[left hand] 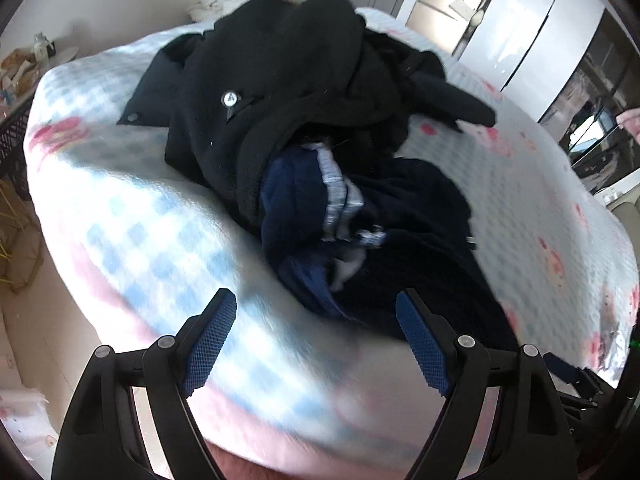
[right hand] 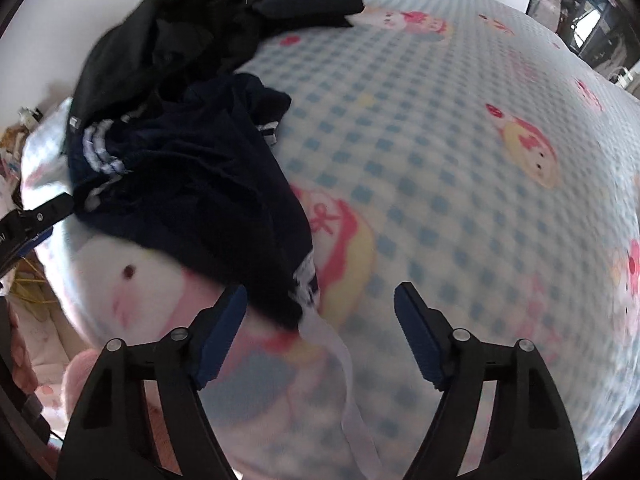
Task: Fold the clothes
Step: 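Close the left gripper on the navy striped pants while the right gripper grasps them too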
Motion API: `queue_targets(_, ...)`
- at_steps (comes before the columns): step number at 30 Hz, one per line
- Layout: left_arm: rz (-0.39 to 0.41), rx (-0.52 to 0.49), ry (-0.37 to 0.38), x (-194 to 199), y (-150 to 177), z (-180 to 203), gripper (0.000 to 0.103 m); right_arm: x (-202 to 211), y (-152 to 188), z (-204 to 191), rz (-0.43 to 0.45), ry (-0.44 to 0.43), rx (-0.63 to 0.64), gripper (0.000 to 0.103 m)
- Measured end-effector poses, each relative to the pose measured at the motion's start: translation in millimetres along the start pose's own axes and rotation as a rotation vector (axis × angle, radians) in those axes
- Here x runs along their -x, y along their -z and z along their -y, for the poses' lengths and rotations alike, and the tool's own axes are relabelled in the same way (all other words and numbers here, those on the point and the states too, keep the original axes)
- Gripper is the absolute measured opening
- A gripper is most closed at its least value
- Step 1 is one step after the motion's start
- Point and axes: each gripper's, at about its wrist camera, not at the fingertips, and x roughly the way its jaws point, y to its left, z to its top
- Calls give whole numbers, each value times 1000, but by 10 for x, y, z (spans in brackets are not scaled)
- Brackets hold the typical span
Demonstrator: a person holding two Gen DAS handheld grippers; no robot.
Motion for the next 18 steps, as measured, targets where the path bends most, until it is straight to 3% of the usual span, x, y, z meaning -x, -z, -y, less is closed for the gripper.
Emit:
queue_targets(6, -3, -47, -47, -297, -28, 41, 84, -367, -169, -145, -32, 31, 37, 72)
queue_targets(8, 11, -72, -73, -327, -51, 77, 74, -507, -219, -177, -62, 25, 46, 59)
queue_targets(9, 19, -85, -94, -330, -63, 104, 62, -568, -241, -194, -74, 22, 52, 55)
queue_targets(14, 51, -117, -106, -226, -92, 83, 29, -525, -215, -295, -32, 15, 139, 14)
queue_targets(18, 64, -160, -82, -60, -59, 137, 16, -335, -146, -257, 26, 1, 156, 10)
